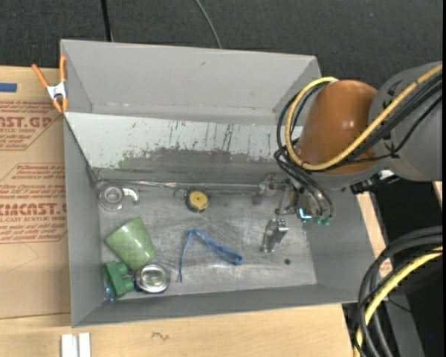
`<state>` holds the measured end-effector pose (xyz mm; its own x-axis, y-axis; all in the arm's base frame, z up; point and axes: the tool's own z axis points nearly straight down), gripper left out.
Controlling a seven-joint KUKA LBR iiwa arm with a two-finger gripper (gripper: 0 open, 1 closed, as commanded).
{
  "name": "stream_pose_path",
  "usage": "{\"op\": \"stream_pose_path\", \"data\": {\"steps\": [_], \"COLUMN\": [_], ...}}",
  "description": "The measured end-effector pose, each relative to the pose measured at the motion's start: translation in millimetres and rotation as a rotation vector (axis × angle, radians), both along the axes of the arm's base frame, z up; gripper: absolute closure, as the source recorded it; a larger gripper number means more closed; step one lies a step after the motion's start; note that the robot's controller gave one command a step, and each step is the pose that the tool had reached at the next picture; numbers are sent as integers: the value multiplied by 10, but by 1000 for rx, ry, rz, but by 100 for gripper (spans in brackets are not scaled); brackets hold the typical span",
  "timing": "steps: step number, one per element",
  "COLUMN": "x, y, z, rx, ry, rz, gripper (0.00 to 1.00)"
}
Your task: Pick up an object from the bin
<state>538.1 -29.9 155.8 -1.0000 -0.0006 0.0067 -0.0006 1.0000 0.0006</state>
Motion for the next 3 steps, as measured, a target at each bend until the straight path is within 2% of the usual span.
{"op": "stream_pose_path", "data": {"steps": [1, 2, 3], "x": [-311, -504, -594], "y": [648, 873, 1114], "z": [-871, -560, -489], "rx": [0, -1, -1], "ry": [-11, -7, -5], "rz": [-62, -223, -305], "gripper": [0, 0, 0]}}
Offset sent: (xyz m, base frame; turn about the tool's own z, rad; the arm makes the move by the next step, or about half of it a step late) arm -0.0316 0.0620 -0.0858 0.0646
